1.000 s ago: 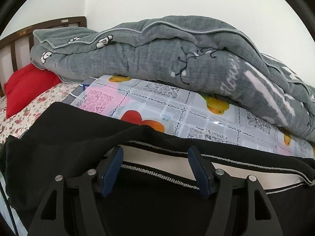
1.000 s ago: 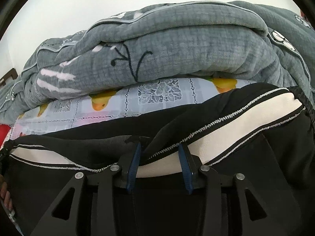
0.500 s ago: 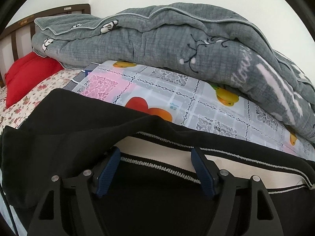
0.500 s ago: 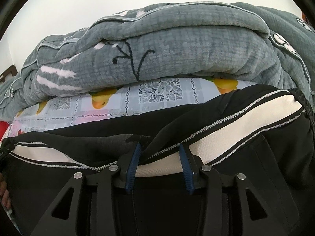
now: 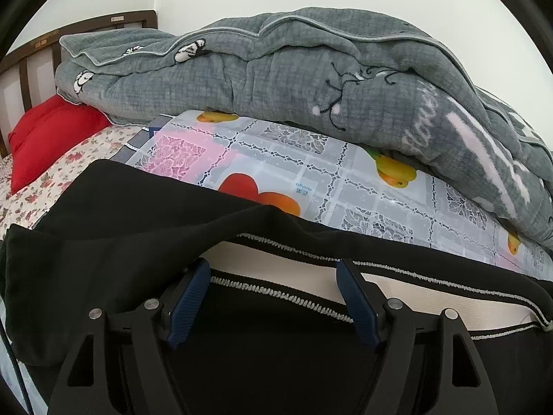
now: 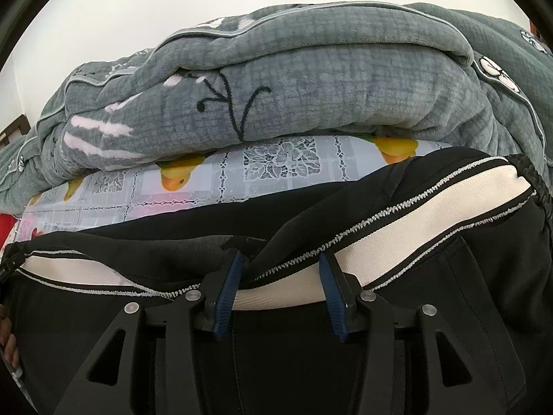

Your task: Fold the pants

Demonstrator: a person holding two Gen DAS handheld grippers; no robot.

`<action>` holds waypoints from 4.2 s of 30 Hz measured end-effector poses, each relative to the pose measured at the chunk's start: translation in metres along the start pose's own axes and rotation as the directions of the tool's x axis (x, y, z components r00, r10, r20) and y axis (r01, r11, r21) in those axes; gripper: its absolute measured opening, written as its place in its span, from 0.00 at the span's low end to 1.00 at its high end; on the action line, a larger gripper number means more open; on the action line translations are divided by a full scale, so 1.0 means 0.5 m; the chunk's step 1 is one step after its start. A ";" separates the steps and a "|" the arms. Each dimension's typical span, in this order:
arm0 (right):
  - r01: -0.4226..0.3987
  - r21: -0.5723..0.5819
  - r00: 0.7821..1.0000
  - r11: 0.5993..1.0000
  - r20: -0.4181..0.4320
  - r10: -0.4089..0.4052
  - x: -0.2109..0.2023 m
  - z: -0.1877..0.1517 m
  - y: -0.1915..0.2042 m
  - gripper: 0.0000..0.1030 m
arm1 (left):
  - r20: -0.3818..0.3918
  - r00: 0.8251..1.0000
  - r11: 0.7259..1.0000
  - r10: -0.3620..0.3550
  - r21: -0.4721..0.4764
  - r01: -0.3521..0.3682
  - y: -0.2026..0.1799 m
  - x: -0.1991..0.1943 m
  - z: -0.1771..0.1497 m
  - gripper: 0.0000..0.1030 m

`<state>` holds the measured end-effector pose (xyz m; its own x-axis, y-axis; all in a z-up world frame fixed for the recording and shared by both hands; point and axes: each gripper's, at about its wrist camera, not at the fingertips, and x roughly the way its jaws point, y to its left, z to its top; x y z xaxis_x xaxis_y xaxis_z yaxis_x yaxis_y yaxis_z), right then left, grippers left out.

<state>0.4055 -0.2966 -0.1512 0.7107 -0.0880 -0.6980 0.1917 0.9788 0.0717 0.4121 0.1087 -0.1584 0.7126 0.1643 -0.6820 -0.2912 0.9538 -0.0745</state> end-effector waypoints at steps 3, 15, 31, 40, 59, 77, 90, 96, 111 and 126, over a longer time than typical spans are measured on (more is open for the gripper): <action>-0.001 0.001 1.000 1.000 0.002 0.001 0.000 -0.001 -0.001 0.45 | 0.001 1.000 1.000 -0.001 0.001 0.001 0.000 0.000 0.000 0.72; -0.004 0.005 1.000 1.000 0.004 0.004 0.002 -0.001 -0.003 0.47 | 0.007 1.000 1.000 0.000 -0.008 0.000 0.003 -0.003 0.002 0.72; -0.009 -0.109 0.996 0.994 0.085 0.018 -0.036 -0.011 0.046 0.56 | 0.029 1.000 1.000 -0.013 0.005 0.012 0.001 -0.012 0.002 0.72; -0.031 -0.136 0.997 0.990 0.062 0.040 -0.032 -0.012 0.057 0.61 | 0.082 0.995 0.997 -0.051 0.055 0.046 -0.015 -0.036 -0.002 0.73; -0.089 -0.198 0.986 0.976 0.118 0.114 -0.068 -0.023 0.080 0.61 | 0.162 0.974 0.983 -0.157 0.117 0.139 -0.035 -0.080 -0.008 0.73; 0.007 -0.136 1.000 0.991 0.024 -0.004 -0.276 -0.224 -0.053 0.64 | 0.052 0.966 0.963 -0.252 0.115 0.245 0.005 -0.215 -0.096 0.73; -0.054 0.132 0.996 0.990 -0.061 0.063 -0.319 -0.300 -0.198 0.64 | -0.086 0.922 0.887 -0.379 -0.318 0.335 0.287 -0.266 -0.256 0.72; -0.110 0.192 0.986 0.975 -0.106 0.132 -0.269 -0.258 -0.190 0.64 | -0.095 0.916 0.876 -0.391 -0.344 0.338 0.273 -0.219 -0.231 0.70; -0.168 0.350 0.972 0.921 -0.094 0.213 -0.142 -0.165 -0.200 0.35 | -0.137 0.933 0.899 -0.332 -0.345 0.269 0.239 -0.121 -0.161 0.28; -0.203 0.336 0.978 0.920 0.024 0.207 -0.290 -0.242 -0.227 0.08 | -0.105 0.970 0.965 -0.222 -0.165 0.203 0.232 -0.238 -0.228 0.14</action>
<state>0.1988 -0.3727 -0.1440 0.7512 0.1123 -0.6505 0.2594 0.8559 0.4474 0.2207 0.1714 -0.1688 0.6887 -0.0784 -0.7208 -0.2415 0.9125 -0.3301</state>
